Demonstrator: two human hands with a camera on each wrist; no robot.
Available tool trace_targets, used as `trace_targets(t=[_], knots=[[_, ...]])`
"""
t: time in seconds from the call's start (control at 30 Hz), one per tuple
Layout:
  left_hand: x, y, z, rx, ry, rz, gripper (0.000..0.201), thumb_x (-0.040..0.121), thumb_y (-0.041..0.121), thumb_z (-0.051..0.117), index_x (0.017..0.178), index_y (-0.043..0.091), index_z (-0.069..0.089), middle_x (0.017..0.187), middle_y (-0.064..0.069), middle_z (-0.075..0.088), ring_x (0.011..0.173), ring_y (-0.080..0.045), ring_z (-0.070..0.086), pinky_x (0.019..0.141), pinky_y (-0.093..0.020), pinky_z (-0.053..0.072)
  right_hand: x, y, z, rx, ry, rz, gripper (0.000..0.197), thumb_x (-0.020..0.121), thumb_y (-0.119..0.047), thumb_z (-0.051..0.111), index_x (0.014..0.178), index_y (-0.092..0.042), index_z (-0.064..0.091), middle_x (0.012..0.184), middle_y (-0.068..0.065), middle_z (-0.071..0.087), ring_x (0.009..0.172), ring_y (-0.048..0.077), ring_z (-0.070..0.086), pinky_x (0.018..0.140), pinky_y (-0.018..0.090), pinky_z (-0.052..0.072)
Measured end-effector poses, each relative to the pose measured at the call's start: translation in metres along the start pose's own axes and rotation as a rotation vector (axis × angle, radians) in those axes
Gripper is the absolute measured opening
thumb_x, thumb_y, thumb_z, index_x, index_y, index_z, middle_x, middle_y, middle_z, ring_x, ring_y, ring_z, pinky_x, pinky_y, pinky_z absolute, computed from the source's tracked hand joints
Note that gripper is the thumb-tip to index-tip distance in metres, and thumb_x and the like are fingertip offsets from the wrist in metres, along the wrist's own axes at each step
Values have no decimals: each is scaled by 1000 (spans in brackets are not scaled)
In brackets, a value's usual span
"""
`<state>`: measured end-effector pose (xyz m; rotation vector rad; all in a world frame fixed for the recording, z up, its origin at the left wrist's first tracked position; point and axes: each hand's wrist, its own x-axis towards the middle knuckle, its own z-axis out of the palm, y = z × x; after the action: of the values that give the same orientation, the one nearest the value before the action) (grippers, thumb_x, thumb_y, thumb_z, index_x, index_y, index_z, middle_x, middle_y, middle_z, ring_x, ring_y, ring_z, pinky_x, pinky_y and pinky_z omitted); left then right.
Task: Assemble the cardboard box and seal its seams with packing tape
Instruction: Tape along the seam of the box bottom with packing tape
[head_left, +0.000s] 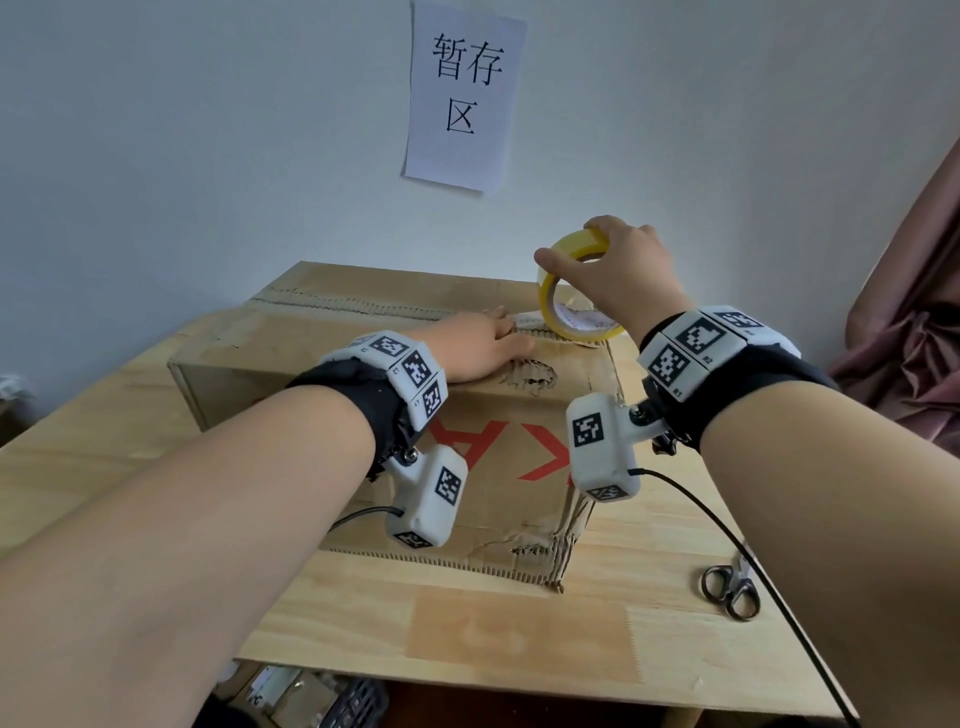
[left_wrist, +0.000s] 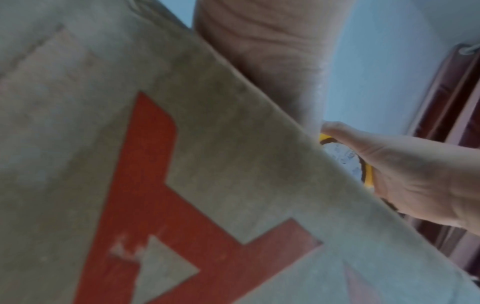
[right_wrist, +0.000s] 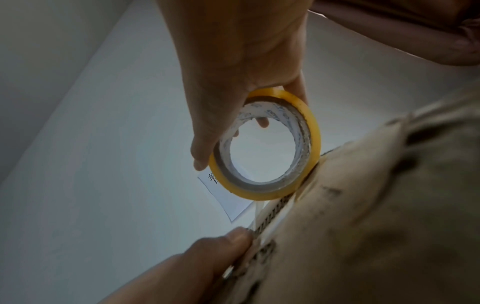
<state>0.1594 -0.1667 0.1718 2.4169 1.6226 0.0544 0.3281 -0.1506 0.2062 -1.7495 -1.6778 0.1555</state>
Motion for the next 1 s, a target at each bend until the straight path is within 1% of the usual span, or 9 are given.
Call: trace_targets(t=[0.1, 0.17, 0.23, 0.33, 0.47, 0.53, 0.6, 0.73, 1.0], knots=[[0, -1, -1, 22, -1, 0, 61, 100, 51, 22, 148, 15, 27, 159, -5, 12, 144, -23, 19, 113, -34, 17, 1, -2, 0, 15, -14, 3, 81, 73, -78, 50, 133, -25, 46, 122, 8, 49, 110, 29, 51, 90, 42, 48], [4, 0, -2, 79, -21, -19, 62, 100, 51, 19, 150, 15, 22, 159, -5, 10, 145, -24, 17, 115, -36, 15, 3, -3, -2, 76, -28, 24, 84, 75, -79, 45, 135, -20, 42, 117, 6, 53, 105, 26, 53, 83, 38, 47], [8, 1, -2, 131, -41, -44, 64, 99, 53, 16, 151, 16, 15, 159, -3, 7, 146, -24, 12, 118, -38, 12, 4, 2, -3, 157, -21, 57, 84, 77, -75, 51, 134, -15, 39, 107, 3, 54, 94, 20, 56, 73, 34, 46], [11, 2, -1, 139, -64, -66, 66, 98, 56, 13, 152, 19, 7, 160, 0, 4, 146, -23, 7, 118, -40, 9, 0, 11, -1, 274, 2, 130, 78, 75, -72, 59, 122, -11, 44, 87, -3, 52, 74, 11, 52, 59, 27, 43], [9, 3, 0, 93, -73, -63, 65, 98, 54, 13, 152, 18, 3, 159, 0, -2, 147, -19, 0, 118, -38, 3, 2, 5, -1, 356, -5, 171, 75, 75, -69, 60, 121, -12, 44, 84, -6, 50, 71, 6, 49, 53, 25, 36], [8, 3, 1, 82, -69, -66, 65, 99, 53, 13, 152, 17, 2, 159, 1, -4, 147, -17, -3, 118, -38, 1, 2, -1, -1, 347, -14, 169, 79, 74, -73, 59, 122, -12, 43, 86, -6, 49, 72, 7, 49, 53, 25, 36], [7, 4, 2, 79, -68, -72, 64, 100, 51, 14, 152, 16, 3, 159, 0, -4, 147, -16, -2, 118, -38, 1, 1, -5, 1, 323, -6, 156, 76, 74, -68, 62, 124, -13, 42, 91, -4, 50, 76, 10, 51, 56, 25, 39], [4, 8, -2, 71, -79, -77, 62, 101, 47, 15, 152, 13, 2, 160, -2, -4, 147, -17, -1, 117, -37, 3, -1, -13, 0, 305, 43, 87, 71, 73, -55, 68, 126, -18, 41, 113, 2, 48, 93, 19, 52, 75, 33, 47], [2, 9, -2, 82, -91, -69, 63, 101, 47, 15, 151, 11, 1, 159, -4, -5, 147, -18, -1, 117, -37, 5, 4, -1, -20, 119, 63, 12, 65, 73, -53, 66, 124, -20, 42, 114, 0, 45, 95, 20, 49, 78, 35, 46]])
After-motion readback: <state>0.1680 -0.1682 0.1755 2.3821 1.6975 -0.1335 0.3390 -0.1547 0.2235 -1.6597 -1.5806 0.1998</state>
